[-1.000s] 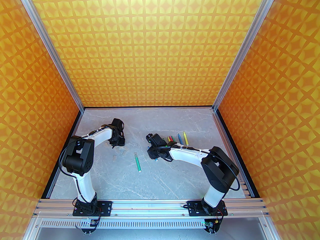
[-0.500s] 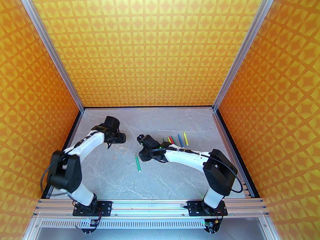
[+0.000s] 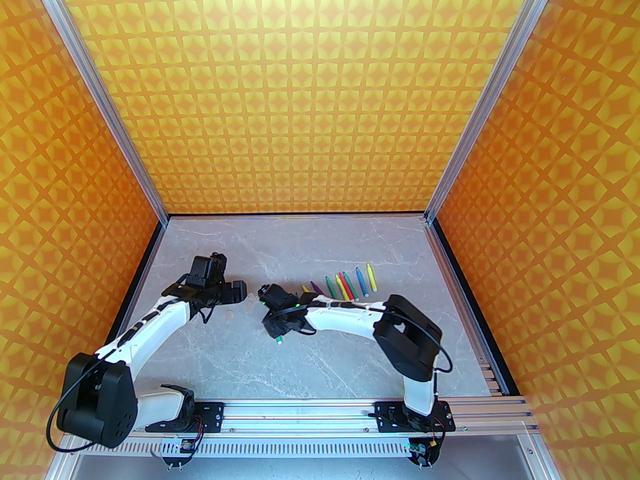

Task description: Open the pen caps

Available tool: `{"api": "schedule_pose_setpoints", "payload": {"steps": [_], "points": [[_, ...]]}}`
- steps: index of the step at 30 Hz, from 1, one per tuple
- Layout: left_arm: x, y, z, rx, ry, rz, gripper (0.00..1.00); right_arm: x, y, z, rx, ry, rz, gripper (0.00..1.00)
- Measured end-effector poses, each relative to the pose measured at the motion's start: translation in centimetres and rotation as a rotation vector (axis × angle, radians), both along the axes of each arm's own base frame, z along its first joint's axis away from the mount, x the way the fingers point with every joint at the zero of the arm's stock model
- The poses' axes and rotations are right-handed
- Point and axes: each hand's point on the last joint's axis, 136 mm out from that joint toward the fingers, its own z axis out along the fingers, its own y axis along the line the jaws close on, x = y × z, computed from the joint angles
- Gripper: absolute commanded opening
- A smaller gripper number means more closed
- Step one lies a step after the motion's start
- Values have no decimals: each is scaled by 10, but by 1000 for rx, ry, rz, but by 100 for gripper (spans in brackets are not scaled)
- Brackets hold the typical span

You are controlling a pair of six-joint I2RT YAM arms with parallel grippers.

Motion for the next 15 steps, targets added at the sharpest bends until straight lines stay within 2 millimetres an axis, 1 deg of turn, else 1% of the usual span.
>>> {"api": "schedule_pose_setpoints", "payload": {"steps": [3, 6, 8, 12, 15], "points": [[-4, 4, -1, -18, -16, 27, 85, -3, 5, -11, -32, -3, 3, 46], [-8, 9, 2, -31, -33, 51, 85, -5, 3, -24, -71, 4, -2, 44], [-8, 11, 6, -40, -51, 65, 85, -3, 5, -22, -72, -6, -6, 43], [-6, 16, 15, -54, -85, 87, 85, 1, 5, -23, -86, -19, -16, 40], [-6, 18, 20, -58, -100, 93, 85, 1, 6, -23, -94, -22, -15, 38]]}}
